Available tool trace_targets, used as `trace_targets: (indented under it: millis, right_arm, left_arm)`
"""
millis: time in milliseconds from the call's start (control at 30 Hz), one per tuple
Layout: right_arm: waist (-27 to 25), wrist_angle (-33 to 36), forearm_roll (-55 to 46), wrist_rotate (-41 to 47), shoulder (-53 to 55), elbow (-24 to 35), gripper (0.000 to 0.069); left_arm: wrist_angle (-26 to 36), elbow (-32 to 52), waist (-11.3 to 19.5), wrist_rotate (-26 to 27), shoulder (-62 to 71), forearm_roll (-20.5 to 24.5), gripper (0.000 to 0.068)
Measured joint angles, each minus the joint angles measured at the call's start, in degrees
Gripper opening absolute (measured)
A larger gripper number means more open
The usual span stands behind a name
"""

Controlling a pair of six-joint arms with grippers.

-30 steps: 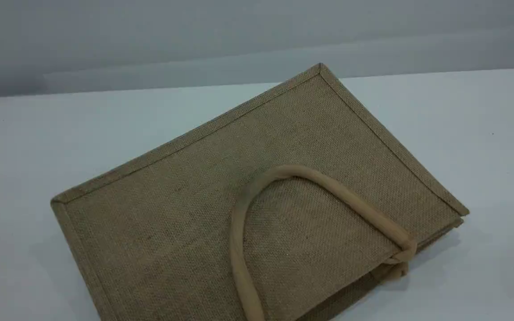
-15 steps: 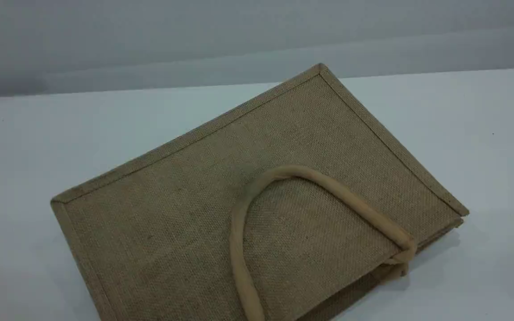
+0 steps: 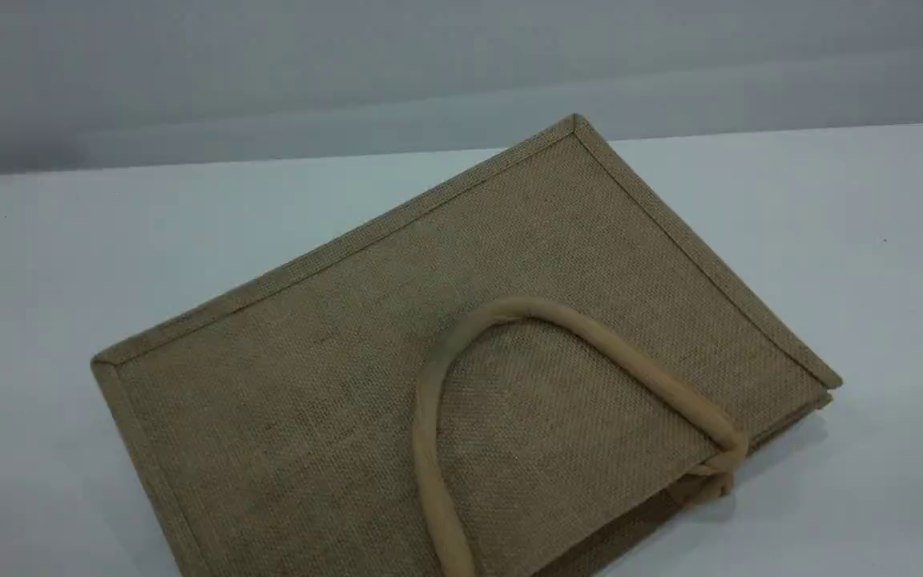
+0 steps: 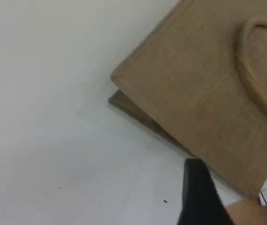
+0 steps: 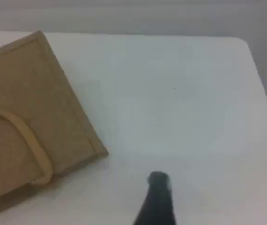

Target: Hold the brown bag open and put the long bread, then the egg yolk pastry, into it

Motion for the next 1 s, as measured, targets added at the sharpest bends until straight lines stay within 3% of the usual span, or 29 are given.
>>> trace_targets:
  millis: [100, 300, 400, 1000]
  right_arm:
    - [0.0, -0.1, 0.0, 0.0, 0.0, 0.0, 0.0551]
    - [0.0, -0.1, 0.0, 0.1, 0.0, 0.0, 0.0551]
    - [0.0, -0.1, 0.0, 0.1, 0.0, 0.0, 0.0551]
    - [0.0, -0.1, 0.0, 0.0, 0.0, 0.0, 0.0551]
  left_arm:
    - [0.0, 0.0, 4.1, 0.1, -1.0, 0.0, 0.0356]
    - [0.0, 0.0, 15.7, 0.1, -4.9, 0.0, 0.0356]
    - [0.0, 0.0, 18.9, 0.1, -7.6, 0.0, 0.0356]
    - [-0.1, -0.1, 19.4, 0.1, -7.8, 0.1, 0.0356]
